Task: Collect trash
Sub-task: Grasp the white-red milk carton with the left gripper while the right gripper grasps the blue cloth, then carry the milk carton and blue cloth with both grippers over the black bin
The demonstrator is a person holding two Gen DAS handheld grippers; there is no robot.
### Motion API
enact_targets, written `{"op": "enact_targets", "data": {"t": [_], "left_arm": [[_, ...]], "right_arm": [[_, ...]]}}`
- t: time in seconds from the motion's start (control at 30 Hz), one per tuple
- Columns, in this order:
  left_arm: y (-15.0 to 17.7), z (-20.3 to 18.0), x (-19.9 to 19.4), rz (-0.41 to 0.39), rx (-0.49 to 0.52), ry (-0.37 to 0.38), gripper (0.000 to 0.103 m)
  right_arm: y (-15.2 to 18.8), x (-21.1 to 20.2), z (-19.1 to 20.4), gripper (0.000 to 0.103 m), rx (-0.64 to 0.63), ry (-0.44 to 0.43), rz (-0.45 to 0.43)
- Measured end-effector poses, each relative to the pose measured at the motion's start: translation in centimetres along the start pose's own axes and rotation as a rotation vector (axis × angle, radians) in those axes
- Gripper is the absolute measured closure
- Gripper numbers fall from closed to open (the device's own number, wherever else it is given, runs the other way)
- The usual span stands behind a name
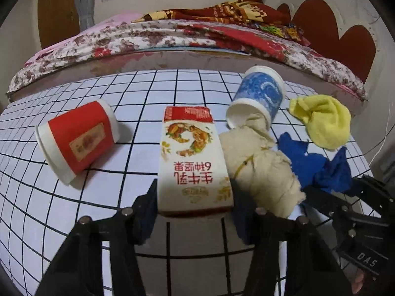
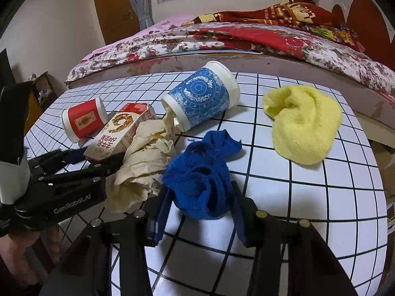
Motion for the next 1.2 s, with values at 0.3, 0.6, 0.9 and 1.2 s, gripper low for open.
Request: {"op": "enact_targets", "data": {"t": [0.3, 0.6, 0.9, 1.2], "left_arm": [[0.2, -0.7, -4.0, -0.095, 0.068, -0.033, 0.050], [2.0, -3.5, -8.7, -0.145, 0.125, -0.007, 0.050], [5.1, -8.1, -14.7, -0.206, 0.184, 0.050, 0.050], [7.7, -13.0, -18.7, -0.239, 0.230, 0.122, 0.050]], "right_arm": [[1.0, -4.5, -1.0, 0.065, 0.015, 0.027, -0.081], [2.8, -12.3, -2.6, 0.065, 0.041, 0.081, -0.170], [7.2, -21.3, -4.2, 0.065, 0.046, 0.160, -0.238], [13.0, -29.4, -7.0, 0.065, 0.067, 0.255, -0.293]]}}
Point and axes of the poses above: each gripper's, at about its wrist camera, not at the fingertips, and x roughly the way its jaws point, z to its left, y to its underside, the point moved 6 cm from there along x, roughly the way its jaws point, and after that the axes turned 1 degree about -y, right-handed, at the moved point
